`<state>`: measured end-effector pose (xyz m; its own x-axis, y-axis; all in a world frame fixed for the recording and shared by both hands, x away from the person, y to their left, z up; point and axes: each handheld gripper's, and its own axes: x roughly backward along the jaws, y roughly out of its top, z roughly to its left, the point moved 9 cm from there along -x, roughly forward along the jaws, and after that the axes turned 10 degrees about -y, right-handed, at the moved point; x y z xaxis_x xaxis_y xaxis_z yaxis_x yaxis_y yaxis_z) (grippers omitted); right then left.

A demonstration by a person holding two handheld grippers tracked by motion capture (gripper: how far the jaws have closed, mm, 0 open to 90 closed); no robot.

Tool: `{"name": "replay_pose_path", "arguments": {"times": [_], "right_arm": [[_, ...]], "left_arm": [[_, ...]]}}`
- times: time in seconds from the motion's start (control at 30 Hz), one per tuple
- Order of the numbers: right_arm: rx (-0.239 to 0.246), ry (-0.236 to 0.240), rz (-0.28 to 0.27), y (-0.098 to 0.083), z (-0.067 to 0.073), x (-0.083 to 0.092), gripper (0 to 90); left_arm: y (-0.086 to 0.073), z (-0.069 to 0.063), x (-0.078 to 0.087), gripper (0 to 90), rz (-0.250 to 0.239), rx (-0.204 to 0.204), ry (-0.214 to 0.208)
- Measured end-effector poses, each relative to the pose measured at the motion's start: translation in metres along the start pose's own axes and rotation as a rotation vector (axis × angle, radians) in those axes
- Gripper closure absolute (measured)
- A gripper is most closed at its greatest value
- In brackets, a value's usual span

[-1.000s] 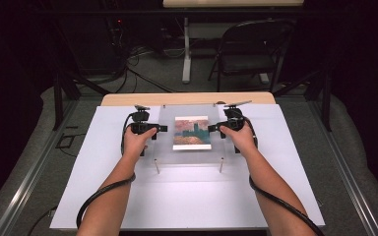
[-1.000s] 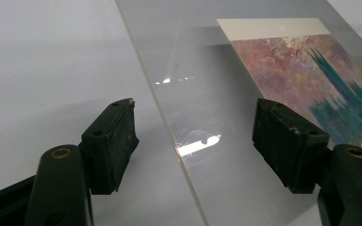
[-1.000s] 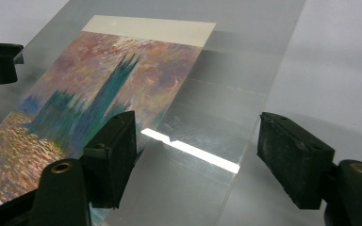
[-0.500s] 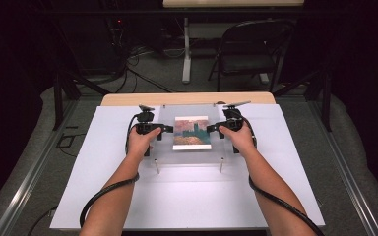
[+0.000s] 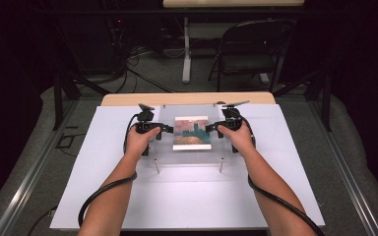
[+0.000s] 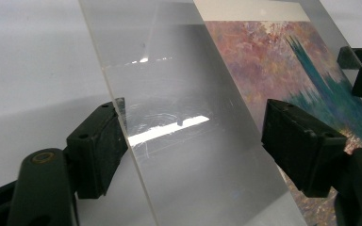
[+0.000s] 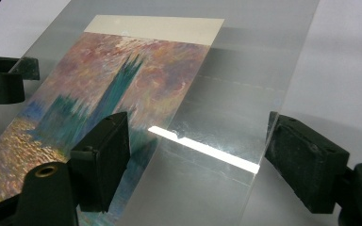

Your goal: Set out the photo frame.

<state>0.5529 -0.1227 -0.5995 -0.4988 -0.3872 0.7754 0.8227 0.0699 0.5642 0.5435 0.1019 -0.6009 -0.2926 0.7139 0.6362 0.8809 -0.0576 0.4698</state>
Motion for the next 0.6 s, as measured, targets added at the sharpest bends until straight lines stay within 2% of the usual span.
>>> {"name": "replay_pose_path", "arguments": {"times": [0.2,0.6], "right_arm": [[0.003,-0.006,0.003,0.0008,0.0005,0.0003,22.7],[0.01,-0.02,0.005,0.0005,0.0007,0.0024,23.4]], "left_arm": [[0.0013,0.0006,0.0017,27.2,-0.004,0.017,-0.001],[0.0017,-0.0002,0.0035,29.3,-0.018,0.019,-0.002]]}}
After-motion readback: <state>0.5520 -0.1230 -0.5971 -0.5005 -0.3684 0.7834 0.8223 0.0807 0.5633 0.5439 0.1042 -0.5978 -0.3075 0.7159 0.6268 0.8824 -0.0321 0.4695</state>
